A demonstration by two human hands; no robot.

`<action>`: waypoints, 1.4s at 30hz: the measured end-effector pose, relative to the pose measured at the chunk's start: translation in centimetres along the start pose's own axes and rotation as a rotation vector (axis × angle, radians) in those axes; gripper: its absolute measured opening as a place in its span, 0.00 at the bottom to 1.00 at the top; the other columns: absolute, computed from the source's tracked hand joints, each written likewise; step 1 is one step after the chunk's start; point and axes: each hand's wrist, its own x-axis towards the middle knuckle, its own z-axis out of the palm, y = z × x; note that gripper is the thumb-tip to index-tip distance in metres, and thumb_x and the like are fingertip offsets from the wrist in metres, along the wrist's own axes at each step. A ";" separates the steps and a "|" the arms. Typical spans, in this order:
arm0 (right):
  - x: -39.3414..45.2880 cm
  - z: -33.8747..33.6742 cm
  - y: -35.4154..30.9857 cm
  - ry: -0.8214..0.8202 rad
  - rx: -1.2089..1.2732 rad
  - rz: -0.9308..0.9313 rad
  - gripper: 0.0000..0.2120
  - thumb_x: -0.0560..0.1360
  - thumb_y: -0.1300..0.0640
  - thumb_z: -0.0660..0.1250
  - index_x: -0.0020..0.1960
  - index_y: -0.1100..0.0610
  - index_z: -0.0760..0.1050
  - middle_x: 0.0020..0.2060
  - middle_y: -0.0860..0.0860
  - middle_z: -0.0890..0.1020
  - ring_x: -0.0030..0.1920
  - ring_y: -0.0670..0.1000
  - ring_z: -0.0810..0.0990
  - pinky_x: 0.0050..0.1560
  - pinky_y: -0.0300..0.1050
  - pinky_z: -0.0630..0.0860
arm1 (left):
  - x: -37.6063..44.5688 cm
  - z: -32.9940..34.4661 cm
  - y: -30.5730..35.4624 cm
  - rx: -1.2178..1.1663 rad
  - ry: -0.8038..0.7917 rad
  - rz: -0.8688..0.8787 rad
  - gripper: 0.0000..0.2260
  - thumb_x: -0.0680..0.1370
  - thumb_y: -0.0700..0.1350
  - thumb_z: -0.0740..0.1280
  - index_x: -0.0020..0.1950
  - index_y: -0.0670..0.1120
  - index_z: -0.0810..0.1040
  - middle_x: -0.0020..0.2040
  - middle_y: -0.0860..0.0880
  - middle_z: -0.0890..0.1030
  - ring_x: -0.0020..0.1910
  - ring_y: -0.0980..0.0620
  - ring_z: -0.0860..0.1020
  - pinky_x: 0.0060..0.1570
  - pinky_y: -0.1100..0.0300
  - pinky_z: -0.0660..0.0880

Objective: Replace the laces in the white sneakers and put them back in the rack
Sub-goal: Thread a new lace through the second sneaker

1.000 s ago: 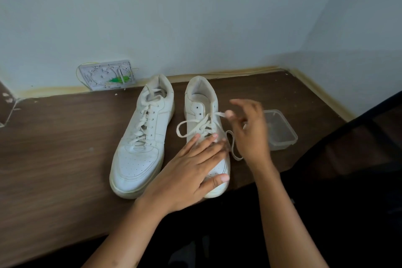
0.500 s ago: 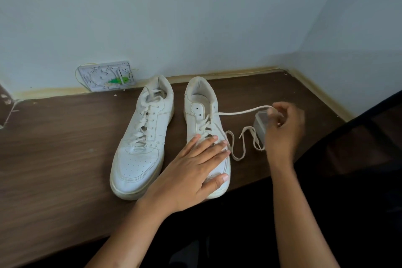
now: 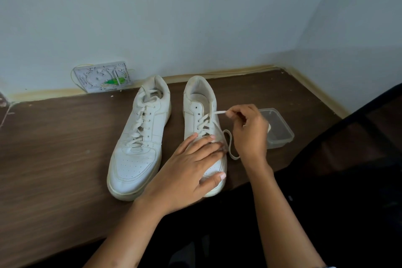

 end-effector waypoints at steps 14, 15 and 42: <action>-2.2 -3.9 -1.0 -0.771 0.157 0.482 0.12 0.76 0.50 0.69 0.53 0.56 0.73 0.38 0.47 0.75 0.35 0.43 0.74 0.35 0.32 0.71 | 0.7 -1.0 -0.7 -0.475 0.299 -0.191 0.12 0.81 0.48 0.63 0.63 0.53 0.79 0.59 0.61 0.77 0.61 0.58 0.75 0.60 0.59 0.73; -2.2 -4.2 -1.1 -0.781 0.162 0.480 0.10 0.76 0.53 0.71 0.52 0.57 0.74 0.37 0.47 0.75 0.35 0.42 0.73 0.35 0.32 0.71 | 0.9 -1.1 -0.7 -0.513 0.333 -0.215 0.11 0.81 0.45 0.64 0.62 0.51 0.80 0.58 0.60 0.78 0.60 0.57 0.76 0.59 0.60 0.73; 0.7 -4.5 0.6 0.060 0.524 0.639 0.05 0.77 0.67 0.67 0.49 0.58 0.76 0.47 0.60 0.81 0.33 0.45 0.78 0.34 0.34 0.76 | 1.9 -3.0 -2.3 -1.176 0.713 -0.519 0.11 0.81 0.42 0.63 0.62 0.54 0.73 0.32 0.55 0.72 0.31 0.58 0.69 0.35 0.61 0.72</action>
